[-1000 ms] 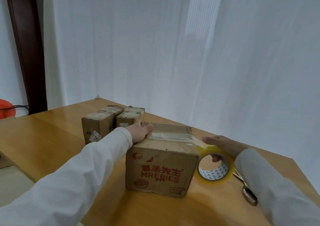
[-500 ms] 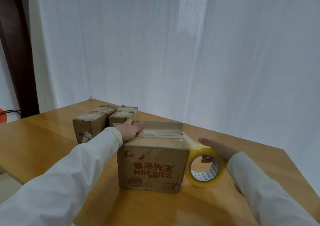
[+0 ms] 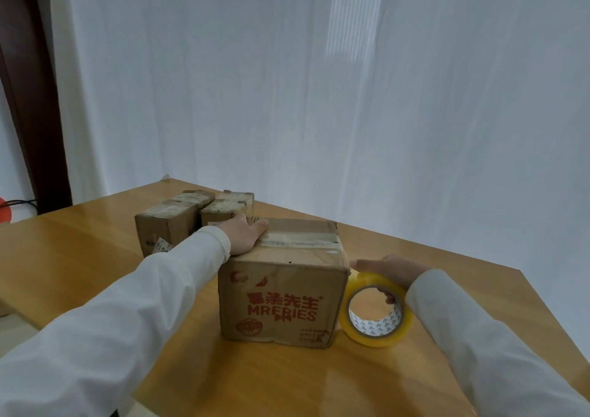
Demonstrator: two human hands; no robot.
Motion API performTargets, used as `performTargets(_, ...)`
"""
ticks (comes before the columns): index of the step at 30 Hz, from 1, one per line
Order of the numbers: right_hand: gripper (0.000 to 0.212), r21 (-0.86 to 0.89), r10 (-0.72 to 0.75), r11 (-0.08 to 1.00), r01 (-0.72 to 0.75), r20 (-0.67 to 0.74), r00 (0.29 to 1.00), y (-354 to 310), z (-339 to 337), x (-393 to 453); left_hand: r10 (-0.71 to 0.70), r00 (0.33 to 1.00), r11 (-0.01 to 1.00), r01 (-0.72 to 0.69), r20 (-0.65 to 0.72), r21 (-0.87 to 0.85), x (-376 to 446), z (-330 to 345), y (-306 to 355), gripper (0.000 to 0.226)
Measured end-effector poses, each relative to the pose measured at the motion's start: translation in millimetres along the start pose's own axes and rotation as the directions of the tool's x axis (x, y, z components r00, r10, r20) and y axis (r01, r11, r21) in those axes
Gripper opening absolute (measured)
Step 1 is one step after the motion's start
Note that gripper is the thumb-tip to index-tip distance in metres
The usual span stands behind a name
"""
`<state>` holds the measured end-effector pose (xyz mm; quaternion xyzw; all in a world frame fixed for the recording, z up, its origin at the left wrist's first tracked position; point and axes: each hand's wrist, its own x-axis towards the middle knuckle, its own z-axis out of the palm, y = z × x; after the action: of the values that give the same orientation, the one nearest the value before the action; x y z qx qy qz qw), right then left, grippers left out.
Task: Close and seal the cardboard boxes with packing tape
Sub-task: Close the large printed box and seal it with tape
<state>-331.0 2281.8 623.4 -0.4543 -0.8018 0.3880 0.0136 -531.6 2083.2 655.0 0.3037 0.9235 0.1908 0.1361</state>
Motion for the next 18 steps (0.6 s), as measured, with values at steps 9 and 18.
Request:
performTargets(9, 0.052, -0.152, -0.122, 0.982, 0.109, -0.079, 0.989, -1.4, 3.7, 1.0, 0.393, 0.919, 0.843, -0.364, 0.009, 0.396, -29.8, 5.9, 105.4, 0.066)
performTargets(18, 0.046, -0.017, -0.174, 0.985, 0.173, -0.079, 0.982, 16.0, -22.4, 7.6, 0.412, 0.908, 0.899, -0.419, 0.078, 0.129, 3.2, 39.1, 107.0, 0.045)
